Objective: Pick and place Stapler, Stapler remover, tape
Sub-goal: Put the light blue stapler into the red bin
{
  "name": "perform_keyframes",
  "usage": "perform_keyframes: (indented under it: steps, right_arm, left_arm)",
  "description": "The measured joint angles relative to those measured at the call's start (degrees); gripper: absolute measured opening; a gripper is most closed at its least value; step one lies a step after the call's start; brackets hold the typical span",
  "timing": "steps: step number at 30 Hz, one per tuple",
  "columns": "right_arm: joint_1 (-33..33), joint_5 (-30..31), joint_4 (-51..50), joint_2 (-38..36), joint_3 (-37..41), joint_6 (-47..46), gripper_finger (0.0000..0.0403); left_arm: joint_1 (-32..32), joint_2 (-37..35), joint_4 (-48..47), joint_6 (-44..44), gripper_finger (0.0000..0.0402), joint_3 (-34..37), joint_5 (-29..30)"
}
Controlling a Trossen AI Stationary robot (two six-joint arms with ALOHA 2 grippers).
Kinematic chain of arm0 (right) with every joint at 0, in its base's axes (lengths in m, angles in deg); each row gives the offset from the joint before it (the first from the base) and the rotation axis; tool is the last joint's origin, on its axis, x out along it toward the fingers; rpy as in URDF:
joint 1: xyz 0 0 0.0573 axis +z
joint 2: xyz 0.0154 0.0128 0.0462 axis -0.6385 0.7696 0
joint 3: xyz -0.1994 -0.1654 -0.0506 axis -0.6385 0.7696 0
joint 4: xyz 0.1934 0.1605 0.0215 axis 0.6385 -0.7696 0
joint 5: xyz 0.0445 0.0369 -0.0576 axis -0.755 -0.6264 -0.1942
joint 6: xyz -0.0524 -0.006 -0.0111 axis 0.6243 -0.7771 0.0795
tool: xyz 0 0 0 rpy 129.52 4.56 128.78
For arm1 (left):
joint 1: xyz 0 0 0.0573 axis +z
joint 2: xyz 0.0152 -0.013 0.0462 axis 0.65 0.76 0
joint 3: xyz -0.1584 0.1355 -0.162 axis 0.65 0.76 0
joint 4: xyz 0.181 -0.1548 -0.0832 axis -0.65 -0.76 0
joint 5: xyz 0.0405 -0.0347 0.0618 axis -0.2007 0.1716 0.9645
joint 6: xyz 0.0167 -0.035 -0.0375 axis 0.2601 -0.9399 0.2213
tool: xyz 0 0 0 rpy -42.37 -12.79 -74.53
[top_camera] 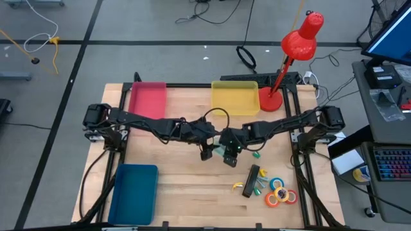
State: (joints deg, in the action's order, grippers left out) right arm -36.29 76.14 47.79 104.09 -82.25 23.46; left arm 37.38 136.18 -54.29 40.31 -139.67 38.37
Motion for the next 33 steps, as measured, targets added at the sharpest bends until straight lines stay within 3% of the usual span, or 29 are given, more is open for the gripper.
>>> perform_keyframes:
  steps: [17,28,33]
  right_arm:
    - [1.84,2.04,3.67,0.04,0.02,1.48,0.0113]
    - [2.35,3.82,3.86,0.0,0.02,1.38,0.0113]
    - [2.35,3.74,4.74,-0.11,0.02,1.42,0.0113]
  left_arm:
    - [-0.07,2.18,-0.21,-0.33,0.0269,-0.03,-6.47]
    - [-0.09,2.32,-5.2,-0.59,0.0268,0.1,-7.23]
    - [0.11,2.32,-3.05,-2.02,0.0268,0.12,-7.2]
